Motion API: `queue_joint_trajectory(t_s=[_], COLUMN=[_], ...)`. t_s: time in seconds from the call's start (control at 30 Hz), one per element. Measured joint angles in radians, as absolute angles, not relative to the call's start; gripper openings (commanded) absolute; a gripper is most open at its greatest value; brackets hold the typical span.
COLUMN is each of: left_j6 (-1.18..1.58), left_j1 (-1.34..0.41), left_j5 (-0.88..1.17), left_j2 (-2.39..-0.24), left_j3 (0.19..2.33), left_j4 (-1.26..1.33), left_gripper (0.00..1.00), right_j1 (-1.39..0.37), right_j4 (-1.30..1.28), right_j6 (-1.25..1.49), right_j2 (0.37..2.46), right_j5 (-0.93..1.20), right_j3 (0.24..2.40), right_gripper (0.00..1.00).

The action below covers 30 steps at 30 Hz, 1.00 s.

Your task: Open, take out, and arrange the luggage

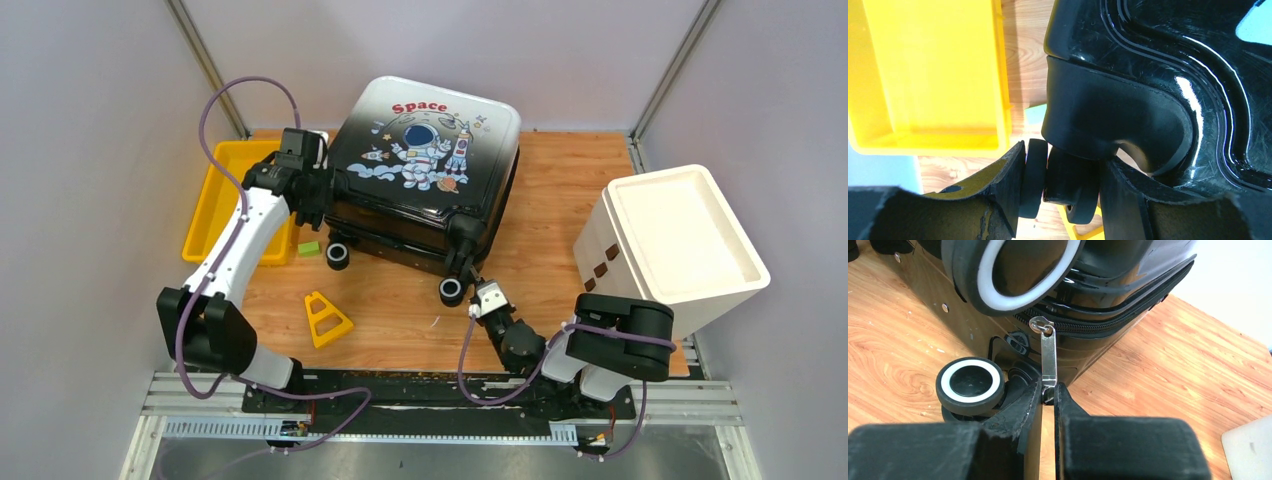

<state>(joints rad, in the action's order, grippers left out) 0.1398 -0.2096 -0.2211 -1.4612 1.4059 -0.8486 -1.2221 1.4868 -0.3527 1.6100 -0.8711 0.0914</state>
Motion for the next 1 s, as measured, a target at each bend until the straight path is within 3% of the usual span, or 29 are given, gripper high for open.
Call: queue_joint_trajectory(t_s=[0.1,0.13,0.17,0.23,0.3,0.53,0.77,1.0], left_j6=[0.128,0.125,0.122,0.120,0.120,0.115,0.160,0.241], left_j1=[-0.207,-0.205,-0.202,-0.194,-0.185,-0.273,-0.580,-0.833], left_j5=[-0.210,-0.207,-0.196,-0.172,-0.146,-0.150,-0.061,-0.094], left_j2=[-1.480,-1.486,-1.492,-1.495,-1.494,-1.359,-1.110,-1.130], left_j3=[1.433,1.442,1.453,1.462,1.462,1.452,1.328,1.255], left_j4=[-0.873,-0.883,-0.894,-0.903,-0.903,-0.833,-0.704,-0.581], left_gripper=[0.00,0.13,0.40,0.65,0.74,0.83,0.87,0.90], right_j1=[-1.222,-1.221,-1.221,-1.221,-1.220,-1.219,-1.216,-1.214], right_j4=[1.487,1.487,1.487,1.487,1.487,1.486,1.486,1.486], right_j6=[-0.350,-0.350,-0.351,-0.358,-0.363,-0.368,-0.361,-0.337], right_j2=[1.604,1.604,1.604,1.604,1.605,1.604,1.604,1.604], right_j5=[-0.871,-0.869,-0.865,-0.854,-0.847,-0.835,-0.824,-0.819], right_j3=[0.086,0.086,0.087,0.087,0.087,0.087,0.087,0.085], right_gripper=[0.00,0.00,0.00,0.00,0.00,0.00,0.00,0.00])
